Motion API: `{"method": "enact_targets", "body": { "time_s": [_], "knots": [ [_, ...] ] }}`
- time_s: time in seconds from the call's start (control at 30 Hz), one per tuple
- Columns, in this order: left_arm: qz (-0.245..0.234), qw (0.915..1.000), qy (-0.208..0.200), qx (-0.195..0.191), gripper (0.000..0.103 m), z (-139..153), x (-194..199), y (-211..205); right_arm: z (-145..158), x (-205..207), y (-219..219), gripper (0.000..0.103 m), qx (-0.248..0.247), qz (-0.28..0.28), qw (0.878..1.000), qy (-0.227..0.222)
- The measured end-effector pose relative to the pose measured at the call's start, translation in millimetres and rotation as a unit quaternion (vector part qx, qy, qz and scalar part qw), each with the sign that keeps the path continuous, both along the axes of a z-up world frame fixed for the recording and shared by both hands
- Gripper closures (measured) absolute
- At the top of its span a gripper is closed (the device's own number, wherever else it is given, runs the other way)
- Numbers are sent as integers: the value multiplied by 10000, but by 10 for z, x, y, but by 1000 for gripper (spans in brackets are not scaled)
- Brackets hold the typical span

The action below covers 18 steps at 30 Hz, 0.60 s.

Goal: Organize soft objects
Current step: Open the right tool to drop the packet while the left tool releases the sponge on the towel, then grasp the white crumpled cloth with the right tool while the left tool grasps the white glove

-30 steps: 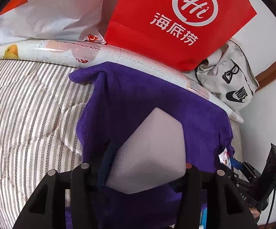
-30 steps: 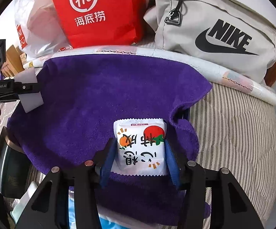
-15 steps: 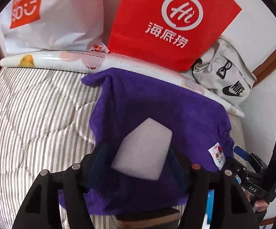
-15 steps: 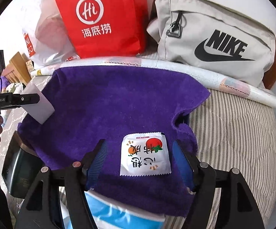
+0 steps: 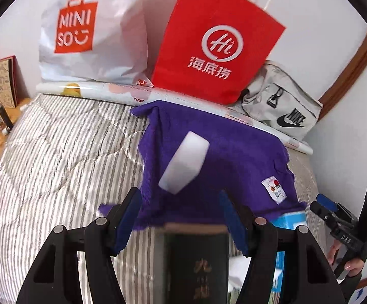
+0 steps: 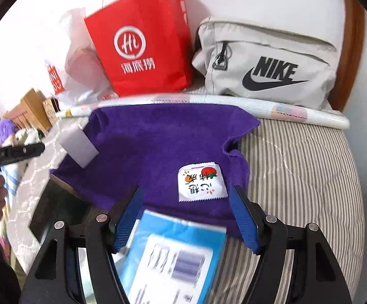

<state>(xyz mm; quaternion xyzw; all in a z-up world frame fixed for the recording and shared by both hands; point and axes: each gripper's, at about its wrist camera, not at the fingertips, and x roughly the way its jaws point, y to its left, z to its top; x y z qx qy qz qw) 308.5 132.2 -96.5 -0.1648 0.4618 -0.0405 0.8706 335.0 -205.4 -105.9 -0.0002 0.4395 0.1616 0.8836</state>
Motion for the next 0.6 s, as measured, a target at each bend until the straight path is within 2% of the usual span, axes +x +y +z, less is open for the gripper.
{"method": "enact_targets", "body": {
  "time_s": [0.17, 0.27, 0.33, 0.43, 0.6],
  "knots": [
    [28, 9999, -82, 67, 41, 67, -346, -26, 88, -298, -50, 33, 46, -82, 9999, -38],
    [40, 9998, -114, 168, 41, 95, -545, -44, 126, -513, -1, 33, -265, -21, 9996, -118],
    [25, 9999, -132, 43, 41, 113, -701, -48, 149, -662, 41, 33, -479, -17, 9987, -161],
    [15, 9999, -139, 75, 41, 121, -890, -76, 156, -830, 65, 27, -455, 73, 9989, -25],
    [36, 9999, -113, 37, 41, 88, -1181, -102, 159, -1106, 101, 27, -444, 238, 9986, 139]
  ]
}}
